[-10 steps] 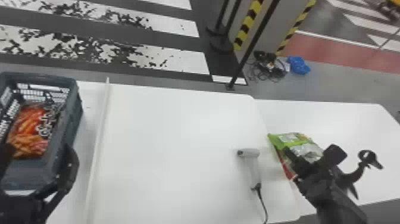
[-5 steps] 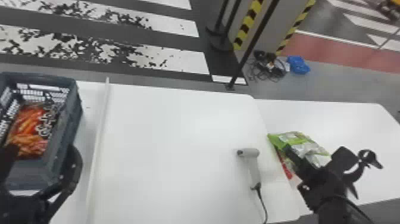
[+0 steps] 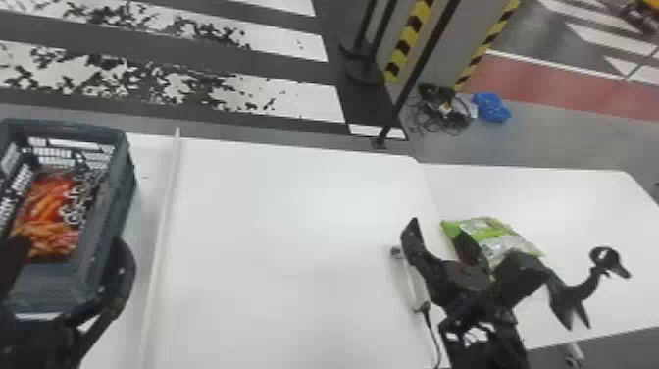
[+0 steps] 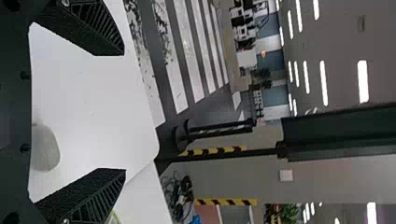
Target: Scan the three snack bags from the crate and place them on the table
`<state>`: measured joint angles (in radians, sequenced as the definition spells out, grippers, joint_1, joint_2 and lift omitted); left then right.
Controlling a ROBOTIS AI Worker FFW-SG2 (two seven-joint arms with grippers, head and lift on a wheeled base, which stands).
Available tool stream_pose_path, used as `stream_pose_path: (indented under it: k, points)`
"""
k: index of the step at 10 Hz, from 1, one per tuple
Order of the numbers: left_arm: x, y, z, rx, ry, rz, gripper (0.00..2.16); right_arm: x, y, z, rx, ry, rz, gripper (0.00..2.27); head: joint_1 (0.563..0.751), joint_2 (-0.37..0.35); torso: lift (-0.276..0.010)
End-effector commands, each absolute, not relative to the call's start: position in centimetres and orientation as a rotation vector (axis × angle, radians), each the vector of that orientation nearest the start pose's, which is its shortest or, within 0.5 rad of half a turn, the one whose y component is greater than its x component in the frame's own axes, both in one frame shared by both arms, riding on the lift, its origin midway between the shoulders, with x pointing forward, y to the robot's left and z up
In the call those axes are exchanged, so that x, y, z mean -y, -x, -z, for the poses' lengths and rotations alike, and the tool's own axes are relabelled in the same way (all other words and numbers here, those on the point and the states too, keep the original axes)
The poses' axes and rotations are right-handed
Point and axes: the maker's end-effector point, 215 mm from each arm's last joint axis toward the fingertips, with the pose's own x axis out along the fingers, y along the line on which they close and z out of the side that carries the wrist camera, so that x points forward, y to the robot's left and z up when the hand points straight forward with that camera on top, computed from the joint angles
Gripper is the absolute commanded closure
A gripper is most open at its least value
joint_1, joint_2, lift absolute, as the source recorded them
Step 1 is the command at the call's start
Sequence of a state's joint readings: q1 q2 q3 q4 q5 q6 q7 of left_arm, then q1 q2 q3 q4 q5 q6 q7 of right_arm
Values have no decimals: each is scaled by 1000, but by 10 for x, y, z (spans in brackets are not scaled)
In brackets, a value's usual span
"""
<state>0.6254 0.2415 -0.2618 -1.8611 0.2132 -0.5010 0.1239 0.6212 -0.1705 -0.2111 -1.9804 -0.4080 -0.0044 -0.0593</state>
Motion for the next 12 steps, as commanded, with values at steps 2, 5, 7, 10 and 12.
stream_pose_path:
  k: [2,5,7,10,12]
  points:
    - [-171,-369,379,-12,157,132,66,273,-383,380,-90,-140,46,39,695,-280,-37]
    - [-179,-368,372,-19,162,119,66,198,-351,373,55,-150,-24,53,695,-99,-37]
    - [-203,-375,383,-111,154,103,66,205,-351,374,56,-145,-14,60,695,-39,-37]
    - [-243,-403,382,-256,152,102,66,223,-341,364,96,-143,16,76,695,5,-37]
    - [-256,-427,382,-329,138,95,70,223,-337,361,109,-123,7,76,695,30,-37]
